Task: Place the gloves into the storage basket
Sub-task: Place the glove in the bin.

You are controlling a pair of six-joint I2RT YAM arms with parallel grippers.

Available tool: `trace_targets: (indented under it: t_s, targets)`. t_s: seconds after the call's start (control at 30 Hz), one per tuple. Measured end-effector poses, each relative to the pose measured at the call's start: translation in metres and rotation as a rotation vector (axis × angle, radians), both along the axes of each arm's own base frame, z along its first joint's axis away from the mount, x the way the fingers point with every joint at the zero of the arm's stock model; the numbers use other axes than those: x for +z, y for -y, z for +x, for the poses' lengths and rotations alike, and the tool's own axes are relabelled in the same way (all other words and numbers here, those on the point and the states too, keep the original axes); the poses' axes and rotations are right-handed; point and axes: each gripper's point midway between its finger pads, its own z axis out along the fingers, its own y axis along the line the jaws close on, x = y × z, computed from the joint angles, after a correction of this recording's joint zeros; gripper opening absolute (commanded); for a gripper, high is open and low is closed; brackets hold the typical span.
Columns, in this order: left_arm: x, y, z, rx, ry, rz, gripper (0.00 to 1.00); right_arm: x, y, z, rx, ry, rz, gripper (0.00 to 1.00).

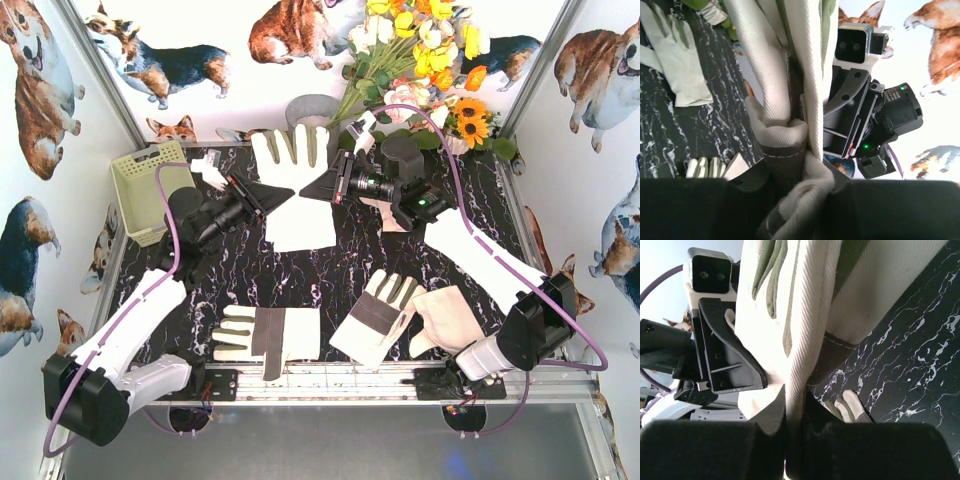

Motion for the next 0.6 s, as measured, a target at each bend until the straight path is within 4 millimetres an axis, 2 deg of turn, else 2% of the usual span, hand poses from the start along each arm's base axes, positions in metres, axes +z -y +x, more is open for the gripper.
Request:
trace_targets:
  t_s: [0.03,0.17,0.23,0.27,0.47,0.57,0.6]
  targets:
    - [0.0,0.0,0.0,0.001,0.001,0.017,0.0,-0.001,0.0,0.0,-0.001,-0.001,-0.003,0.0]
    - [-0.002,-0.002,0.001,0.012,-0.004,0.087,0.0,-0.002,0.0,0.0,-0.002,0.01,-0.012,0.0]
    - [-0.003,-0.003,0.002,0.017,-0.003,0.116,0.0,-0.003,-0.001,0.0,0.001,0.014,-0.015,0.04]
    - [-0.004,-0.004,0.002,0.018,-0.004,0.128,0.0,-0.003,-0.001,0.0,0.001,0.015,-0.017,0.08]
    - [-0.015,-0.003,0.01,0.013,-0.029,0.223,0.0,-0.01,0.001,0.0,-0.003,0.015,-0.043,0.55]
    - [-0.015,-0.004,0.017,0.014,-0.03,0.293,0.0,-0.013,0.002,0.001,-0.01,0.019,-0.058,0.72]
    - [-0.015,-0.006,0.019,0.015,-0.029,0.316,0.0,-0.015,0.003,0.002,-0.015,0.021,-0.068,0.75]
